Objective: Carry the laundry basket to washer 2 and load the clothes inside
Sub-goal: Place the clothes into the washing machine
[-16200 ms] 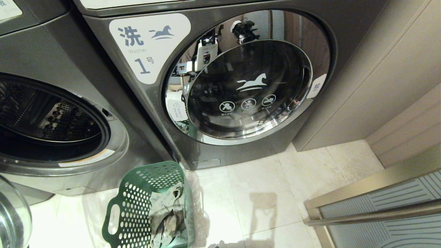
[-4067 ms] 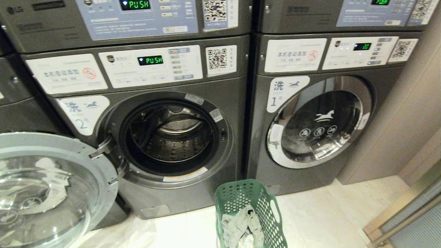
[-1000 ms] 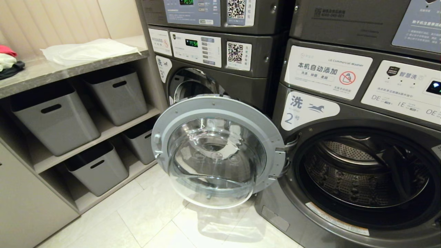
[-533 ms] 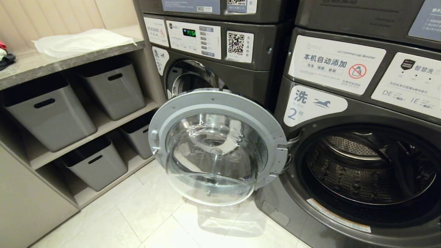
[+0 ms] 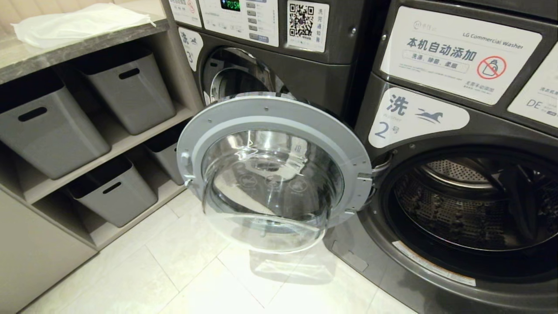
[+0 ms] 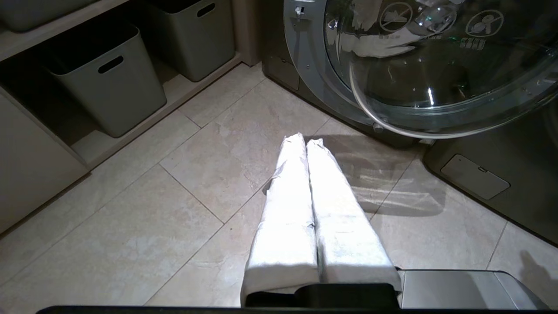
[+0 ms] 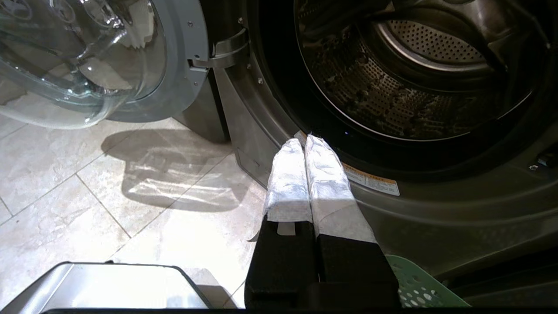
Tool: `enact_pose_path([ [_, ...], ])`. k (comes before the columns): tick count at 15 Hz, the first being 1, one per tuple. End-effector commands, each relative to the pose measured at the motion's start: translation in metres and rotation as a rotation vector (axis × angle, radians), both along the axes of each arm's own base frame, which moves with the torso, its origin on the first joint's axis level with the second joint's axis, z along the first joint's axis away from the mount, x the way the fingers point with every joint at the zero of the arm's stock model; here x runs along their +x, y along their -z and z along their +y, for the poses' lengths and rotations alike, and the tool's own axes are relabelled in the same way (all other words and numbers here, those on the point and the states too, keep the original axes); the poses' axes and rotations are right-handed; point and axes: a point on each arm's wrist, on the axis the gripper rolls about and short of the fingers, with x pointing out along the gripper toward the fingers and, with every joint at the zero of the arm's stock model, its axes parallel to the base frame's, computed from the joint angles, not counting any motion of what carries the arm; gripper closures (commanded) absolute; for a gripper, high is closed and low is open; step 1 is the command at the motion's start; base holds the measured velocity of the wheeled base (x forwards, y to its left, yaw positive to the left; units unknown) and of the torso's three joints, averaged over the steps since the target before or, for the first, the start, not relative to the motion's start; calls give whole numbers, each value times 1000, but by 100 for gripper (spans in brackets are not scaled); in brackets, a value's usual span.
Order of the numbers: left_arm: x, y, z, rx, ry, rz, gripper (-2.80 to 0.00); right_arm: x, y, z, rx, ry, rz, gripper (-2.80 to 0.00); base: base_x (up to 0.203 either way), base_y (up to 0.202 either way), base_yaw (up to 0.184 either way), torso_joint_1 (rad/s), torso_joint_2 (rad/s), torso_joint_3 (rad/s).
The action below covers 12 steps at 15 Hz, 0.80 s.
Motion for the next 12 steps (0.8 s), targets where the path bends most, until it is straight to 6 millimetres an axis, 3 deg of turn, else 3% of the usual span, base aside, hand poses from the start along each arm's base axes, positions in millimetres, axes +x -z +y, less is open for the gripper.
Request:
enact_pose_path([
  [1, 0, 0, 0, 0, 0, 3, 0, 0, 0, 0, 0, -2, 1, 0, 0, 0, 0, 7, -2, -193],
  [12, 0, 0, 0, 3, 0, 2, 0, 0, 0, 0, -2, -1, 2, 0, 0, 0, 0, 2, 2, -197],
])
